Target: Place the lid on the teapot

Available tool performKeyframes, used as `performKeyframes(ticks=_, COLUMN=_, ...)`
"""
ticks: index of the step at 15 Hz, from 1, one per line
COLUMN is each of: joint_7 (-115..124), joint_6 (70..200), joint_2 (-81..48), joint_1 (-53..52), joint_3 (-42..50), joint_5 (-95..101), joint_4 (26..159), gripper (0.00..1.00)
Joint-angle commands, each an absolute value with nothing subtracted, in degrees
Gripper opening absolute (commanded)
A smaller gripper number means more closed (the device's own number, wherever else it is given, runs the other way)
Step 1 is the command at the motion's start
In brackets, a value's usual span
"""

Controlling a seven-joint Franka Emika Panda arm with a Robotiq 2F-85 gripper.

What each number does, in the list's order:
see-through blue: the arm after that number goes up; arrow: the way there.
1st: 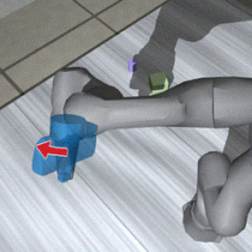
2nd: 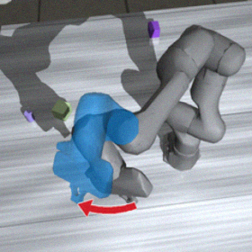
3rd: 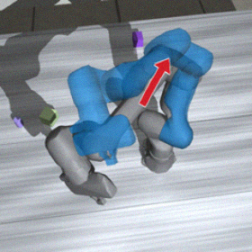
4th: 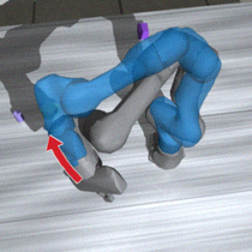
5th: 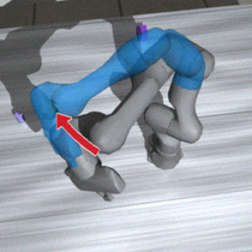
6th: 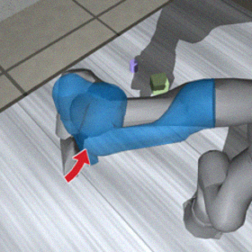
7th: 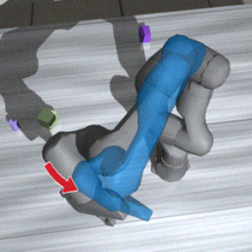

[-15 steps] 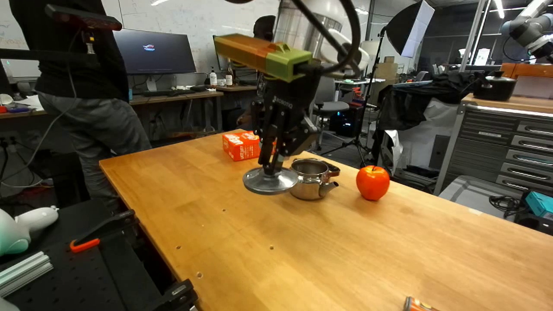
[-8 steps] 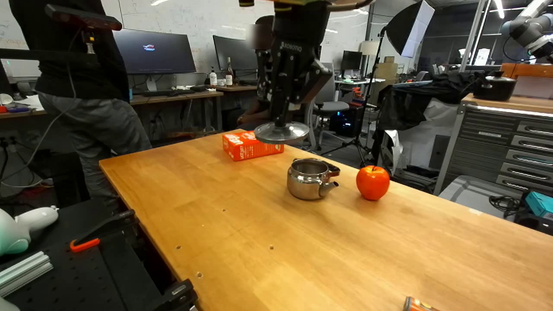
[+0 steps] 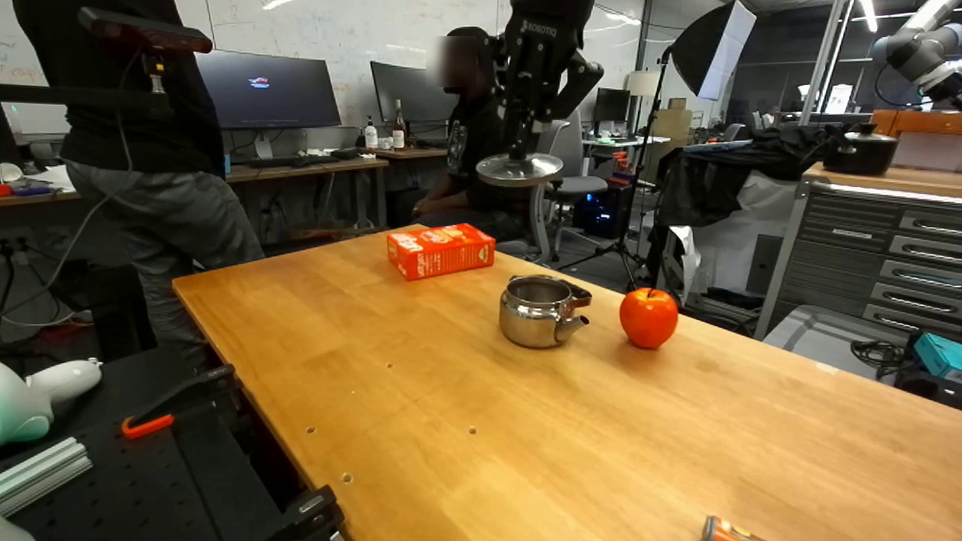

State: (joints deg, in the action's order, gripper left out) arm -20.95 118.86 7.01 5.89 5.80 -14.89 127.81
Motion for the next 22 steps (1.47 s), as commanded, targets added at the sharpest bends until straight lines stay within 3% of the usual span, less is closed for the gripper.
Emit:
performKeyframes(ticks=1, joint_7=-21.4, joint_6=114.8, joint_2=0.4, joint_1=5.0, joint_3=6.5, joint_5=-17.5, joint_4=119.2, gripper=0.07)
performKeyframes(ticks=10, joint_7=-19.2, joint_6=111.1, joint_2=-13.2, joint_1=6.1, joint_3=4.4, joint_5=-16.5, joint_4=105.2, gripper=0.07)
performKeyframes(ticks=22, joint_7=-20.4, joint_6=113.9, joint_2=-20.9, joint_1=7.0, joint_3=2.8, joint_5=-14.5, joint_4=105.2, gripper=0.07)
